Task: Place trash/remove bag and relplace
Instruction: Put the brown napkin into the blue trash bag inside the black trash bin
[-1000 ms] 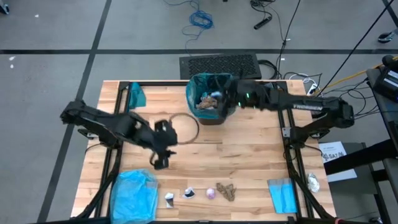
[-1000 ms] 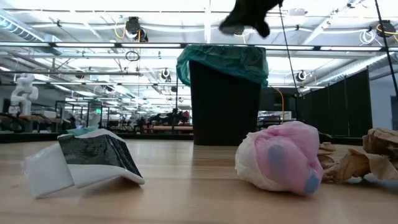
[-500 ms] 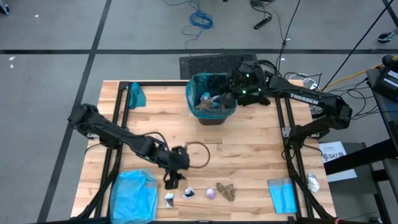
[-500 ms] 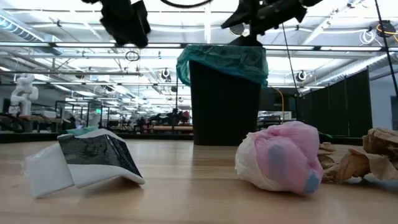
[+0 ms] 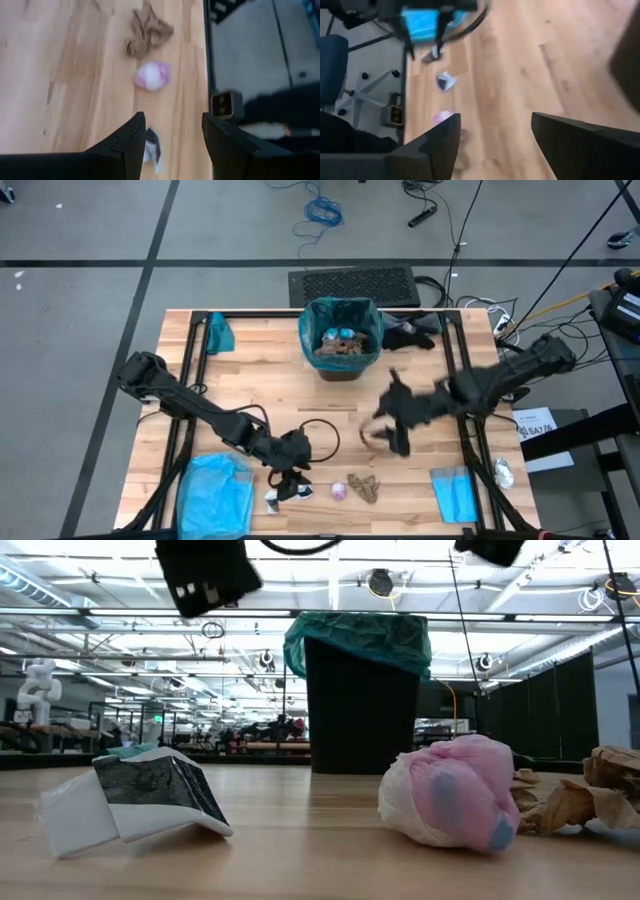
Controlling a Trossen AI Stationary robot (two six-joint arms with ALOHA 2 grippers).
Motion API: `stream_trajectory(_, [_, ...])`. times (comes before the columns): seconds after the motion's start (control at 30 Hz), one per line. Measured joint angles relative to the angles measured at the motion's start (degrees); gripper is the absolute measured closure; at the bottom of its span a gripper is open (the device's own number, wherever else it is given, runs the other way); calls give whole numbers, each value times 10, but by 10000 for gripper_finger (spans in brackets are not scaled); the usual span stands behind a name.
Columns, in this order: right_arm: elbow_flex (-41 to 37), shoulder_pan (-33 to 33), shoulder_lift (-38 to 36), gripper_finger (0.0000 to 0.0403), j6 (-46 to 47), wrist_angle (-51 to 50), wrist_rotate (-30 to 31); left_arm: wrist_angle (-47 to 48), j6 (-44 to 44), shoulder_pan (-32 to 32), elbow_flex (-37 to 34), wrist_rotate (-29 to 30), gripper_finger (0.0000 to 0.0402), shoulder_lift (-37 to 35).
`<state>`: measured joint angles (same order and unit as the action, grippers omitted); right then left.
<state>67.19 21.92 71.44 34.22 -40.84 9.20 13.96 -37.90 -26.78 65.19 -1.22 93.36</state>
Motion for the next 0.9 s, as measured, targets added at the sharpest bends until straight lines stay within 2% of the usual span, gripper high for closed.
stream_trajectory(0.13, [-42,95,21,184,73,23,56,-22,-64,-15,0,42,213,-1])
stream_trajectory(0.33, [-145,176,77,186,170,193,61,-62,-101,-36,0,87,213,-1])
stream_trajectory(0.47, [-178,191,142,186,209,282,56,-62,-116,-40,6,103,213,-1])
stream_trajectory(0.63, [-180,193,239,186,214,373,38,-61,-118,-41,11,109,213,-1])
stream_trajectory(0.77, [-178,190,310,187,259,393,24,-60,-123,-41,11,110,213,-1])
stream_trajectory(0.83, [-177,190,325,200,295,403,31,-59,-124,-42,11,110,213,-1])
stream_trajectory(0.9, [-176,189,323,239,309,411,46,-59,-124,-45,11,110,213,-1])
